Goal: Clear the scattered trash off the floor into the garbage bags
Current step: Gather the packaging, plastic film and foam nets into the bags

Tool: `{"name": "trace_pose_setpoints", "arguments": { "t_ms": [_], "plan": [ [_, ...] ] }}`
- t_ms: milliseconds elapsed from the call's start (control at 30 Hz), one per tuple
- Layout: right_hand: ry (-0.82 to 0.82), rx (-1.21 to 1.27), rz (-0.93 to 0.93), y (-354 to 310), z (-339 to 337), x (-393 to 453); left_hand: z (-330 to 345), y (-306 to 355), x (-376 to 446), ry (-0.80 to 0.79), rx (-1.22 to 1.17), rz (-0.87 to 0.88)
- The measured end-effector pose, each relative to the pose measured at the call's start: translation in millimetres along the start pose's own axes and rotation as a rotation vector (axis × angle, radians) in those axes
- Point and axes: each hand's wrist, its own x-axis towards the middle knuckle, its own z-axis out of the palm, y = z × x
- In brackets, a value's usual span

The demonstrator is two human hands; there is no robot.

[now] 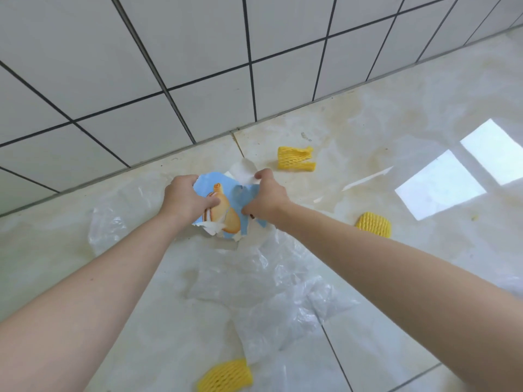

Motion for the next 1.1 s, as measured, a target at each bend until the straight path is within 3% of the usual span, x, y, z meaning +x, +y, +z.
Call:
{"name": "trace_pose_setpoints", "arguments": {
  "t_ms": [133, 500, 667, 800, 1100],
  "plan": [
    [0.012, 0.208, 0.029, 6, -19, -3, -16, 3, -7, -0.065, -0.257, -0.026],
    [0.080, 0.431, -0.075, 16, -79, -49, -38, 27, -36, -0.105, -0.781, -0.076],
    [0.065, 0.590, -0.054, 31, -108, -82, -31, 33, -60, -0.170, -0.861, -0.071],
    [0.160, 0.481, 0.001, 45, -127, -118, -20, 39, -88, -0.231, -0.873, -0.079],
    [0.177, 0.403, 0.112, 115, -157, -202, 12, 45, -167, -0.371, -0.840, -0.090]
  ]
}}
